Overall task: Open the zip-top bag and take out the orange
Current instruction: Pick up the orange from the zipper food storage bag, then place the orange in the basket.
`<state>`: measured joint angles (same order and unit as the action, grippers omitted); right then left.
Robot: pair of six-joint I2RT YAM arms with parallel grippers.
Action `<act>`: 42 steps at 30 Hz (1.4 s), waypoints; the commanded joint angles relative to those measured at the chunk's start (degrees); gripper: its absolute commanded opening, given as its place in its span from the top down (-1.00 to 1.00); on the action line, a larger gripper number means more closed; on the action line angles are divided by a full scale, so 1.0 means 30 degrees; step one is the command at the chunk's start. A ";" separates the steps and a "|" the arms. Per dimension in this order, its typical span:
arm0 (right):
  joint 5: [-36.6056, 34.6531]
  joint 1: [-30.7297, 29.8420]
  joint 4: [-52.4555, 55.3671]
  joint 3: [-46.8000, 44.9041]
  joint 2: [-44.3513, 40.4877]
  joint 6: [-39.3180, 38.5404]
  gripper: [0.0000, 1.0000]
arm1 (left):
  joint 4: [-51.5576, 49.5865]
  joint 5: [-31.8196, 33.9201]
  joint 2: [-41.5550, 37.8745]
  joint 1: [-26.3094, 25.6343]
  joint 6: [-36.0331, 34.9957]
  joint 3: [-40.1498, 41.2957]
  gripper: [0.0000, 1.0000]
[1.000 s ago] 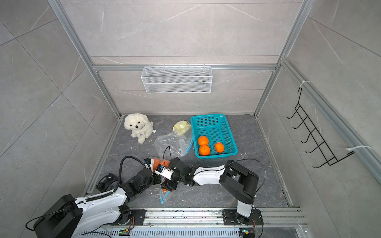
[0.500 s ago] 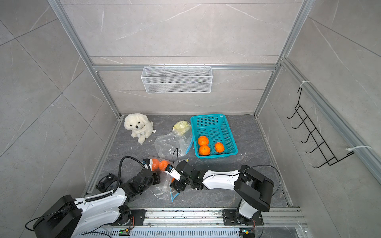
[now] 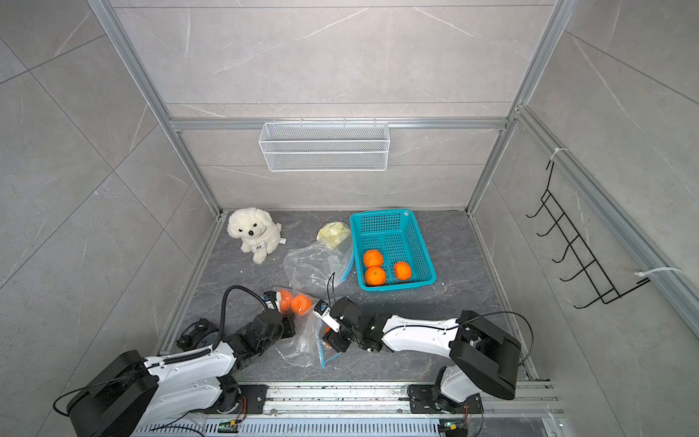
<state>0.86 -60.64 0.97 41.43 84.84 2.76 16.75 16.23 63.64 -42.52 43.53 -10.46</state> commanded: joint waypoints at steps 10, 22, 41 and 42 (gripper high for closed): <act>-0.2716 0.0048 0.3338 -0.0049 -0.4670 0.2325 0.25 | -0.0919 0.0603 0.1245 0.0139 -0.0329 -0.0912 1.00; -0.4059 0.3696 0.7738 0.1502 -0.9113 0.3601 0.23 | -0.2340 0.0703 -0.0439 0.0217 -0.1154 -0.2129 1.00; -0.3428 1.4209 0.7338 1.4500 0.6644 0.2671 0.29 | -0.1173 -0.2551 -0.2554 0.0225 -0.2214 -0.4410 -0.46; -0.3235 1.4447 0.7925 1.5438 0.7569 0.2633 0.30 | -0.1009 -0.2639 -0.2299 0.0222 -0.2111 -0.4373 -0.46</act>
<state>-10.70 -18.37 22.98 82.17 103.48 11.77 11.20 9.82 55.27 -42.06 37.69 -22.50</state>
